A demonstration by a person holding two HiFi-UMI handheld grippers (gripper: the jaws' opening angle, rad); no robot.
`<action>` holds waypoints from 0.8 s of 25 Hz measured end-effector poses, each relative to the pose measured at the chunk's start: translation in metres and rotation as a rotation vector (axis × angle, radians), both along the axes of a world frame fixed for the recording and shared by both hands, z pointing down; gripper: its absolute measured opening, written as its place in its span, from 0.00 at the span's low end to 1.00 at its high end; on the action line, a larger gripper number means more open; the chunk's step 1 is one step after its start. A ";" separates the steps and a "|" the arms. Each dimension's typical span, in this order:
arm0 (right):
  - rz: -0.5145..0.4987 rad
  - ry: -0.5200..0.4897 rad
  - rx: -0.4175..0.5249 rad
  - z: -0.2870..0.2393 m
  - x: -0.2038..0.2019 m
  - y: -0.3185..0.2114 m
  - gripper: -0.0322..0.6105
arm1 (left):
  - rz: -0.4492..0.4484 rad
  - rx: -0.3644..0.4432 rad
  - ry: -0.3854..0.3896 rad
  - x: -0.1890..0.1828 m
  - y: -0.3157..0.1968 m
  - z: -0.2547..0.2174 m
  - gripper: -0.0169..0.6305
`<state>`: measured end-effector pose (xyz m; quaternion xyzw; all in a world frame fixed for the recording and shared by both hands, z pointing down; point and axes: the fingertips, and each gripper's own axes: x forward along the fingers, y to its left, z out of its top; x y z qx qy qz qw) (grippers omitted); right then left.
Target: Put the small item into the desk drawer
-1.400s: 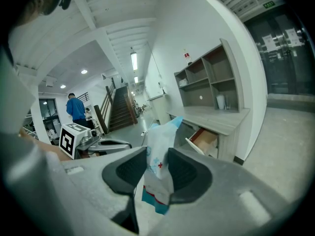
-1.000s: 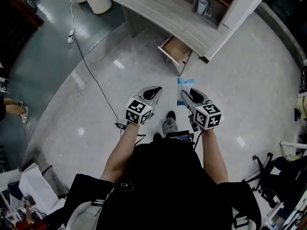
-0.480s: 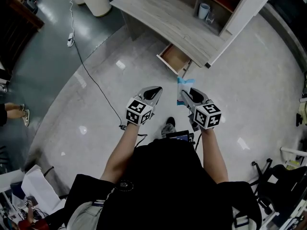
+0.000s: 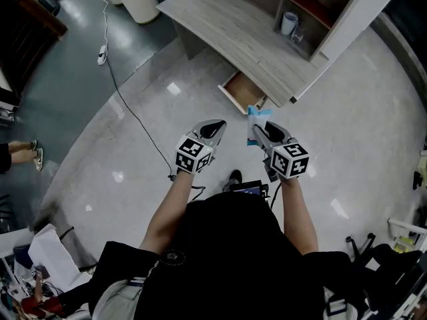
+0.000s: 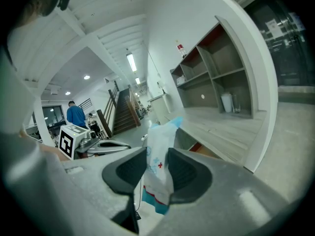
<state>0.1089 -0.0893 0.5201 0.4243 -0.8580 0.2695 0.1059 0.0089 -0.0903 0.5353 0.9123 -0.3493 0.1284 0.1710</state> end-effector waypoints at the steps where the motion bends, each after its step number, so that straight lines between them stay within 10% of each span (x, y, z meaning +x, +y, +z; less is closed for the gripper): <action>1: -0.005 -0.001 0.002 0.000 0.001 -0.005 0.26 | -0.004 0.002 -0.001 0.001 -0.005 -0.001 0.03; 20: -0.061 -0.016 -0.010 0.006 0.003 -0.045 0.26 | -0.069 -0.002 -0.024 -0.002 -0.039 0.004 0.03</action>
